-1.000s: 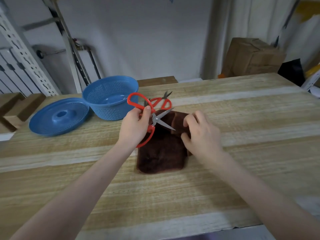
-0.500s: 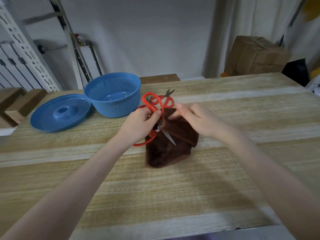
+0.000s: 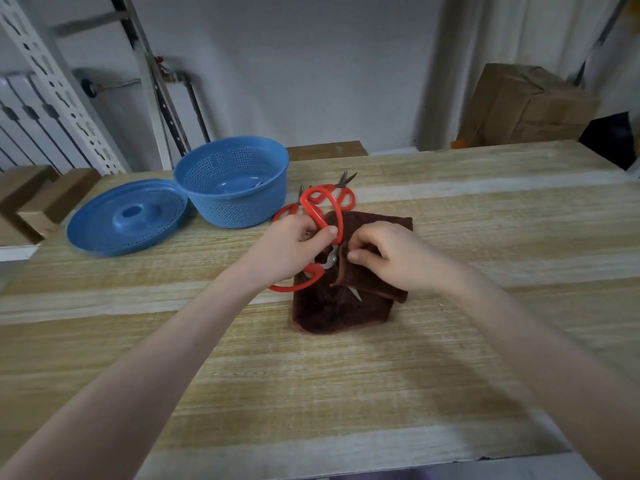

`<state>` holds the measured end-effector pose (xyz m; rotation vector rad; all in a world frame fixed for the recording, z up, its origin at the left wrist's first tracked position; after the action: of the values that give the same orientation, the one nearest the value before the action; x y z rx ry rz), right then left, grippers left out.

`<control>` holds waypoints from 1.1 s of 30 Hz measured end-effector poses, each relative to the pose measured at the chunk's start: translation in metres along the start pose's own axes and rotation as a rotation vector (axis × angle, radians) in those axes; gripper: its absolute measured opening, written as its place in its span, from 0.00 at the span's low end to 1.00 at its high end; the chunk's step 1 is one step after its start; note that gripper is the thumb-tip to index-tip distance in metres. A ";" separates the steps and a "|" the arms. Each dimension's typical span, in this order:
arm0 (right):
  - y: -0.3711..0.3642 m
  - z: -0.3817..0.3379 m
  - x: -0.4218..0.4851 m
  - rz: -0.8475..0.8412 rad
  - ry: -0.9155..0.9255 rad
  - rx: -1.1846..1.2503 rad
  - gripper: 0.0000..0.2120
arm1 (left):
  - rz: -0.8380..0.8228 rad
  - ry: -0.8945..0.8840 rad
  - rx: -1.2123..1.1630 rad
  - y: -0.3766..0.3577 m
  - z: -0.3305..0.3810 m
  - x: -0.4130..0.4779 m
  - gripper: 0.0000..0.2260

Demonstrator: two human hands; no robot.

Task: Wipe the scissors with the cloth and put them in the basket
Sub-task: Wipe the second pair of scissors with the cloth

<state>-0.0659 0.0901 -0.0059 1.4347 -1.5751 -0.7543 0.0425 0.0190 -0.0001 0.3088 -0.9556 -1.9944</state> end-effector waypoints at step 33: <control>-0.004 0.011 -0.007 0.228 -0.046 0.102 0.07 | 0.028 0.021 0.075 -0.006 -0.003 0.002 0.19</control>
<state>-0.0740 0.0948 -0.0162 1.2883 -1.7995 -0.5829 0.0390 0.0175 -0.0067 0.3550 -1.0176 -1.9298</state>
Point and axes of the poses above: each hand's wrist, its own x-axis towards the middle knuckle, its own y-axis out of the back of the hand, z = x × y, the point moved 8 cm from there along x, towards the middle knuckle, and after that the axes turned 6 degrees about z, right-handed, at the moved point
